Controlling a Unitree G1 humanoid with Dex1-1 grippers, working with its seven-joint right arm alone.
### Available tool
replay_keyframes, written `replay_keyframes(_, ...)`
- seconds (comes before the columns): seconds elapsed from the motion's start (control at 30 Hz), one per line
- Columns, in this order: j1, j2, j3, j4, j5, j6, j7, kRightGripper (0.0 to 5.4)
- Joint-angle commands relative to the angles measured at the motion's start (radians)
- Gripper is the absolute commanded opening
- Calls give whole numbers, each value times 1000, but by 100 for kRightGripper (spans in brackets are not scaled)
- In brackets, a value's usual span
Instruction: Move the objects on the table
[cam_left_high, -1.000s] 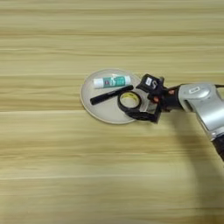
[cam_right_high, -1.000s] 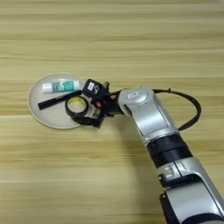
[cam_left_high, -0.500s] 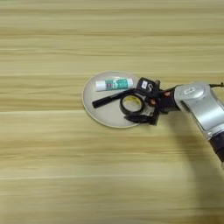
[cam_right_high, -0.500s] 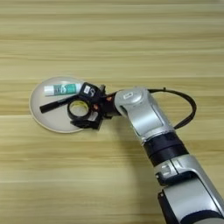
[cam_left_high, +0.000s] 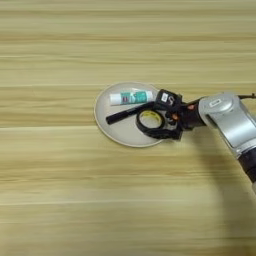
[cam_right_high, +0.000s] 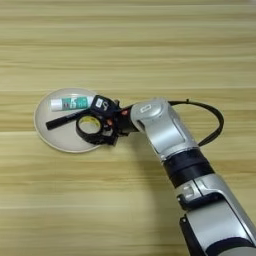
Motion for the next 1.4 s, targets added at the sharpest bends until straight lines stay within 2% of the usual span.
replay_keyframes(0.03, -76, -17, -18, -29, 4, -21, -17, 406)
replay_keyframes(0.47, -77, -7, -39, -55, 26, -18, -19, 405)
replay_keyframes(0.87, -81, -24, -78, -113, 52, -9, -14, 405)
replay_keyframes(1.4, -101, -69, -159, -95, 70, -20, -34, 405)
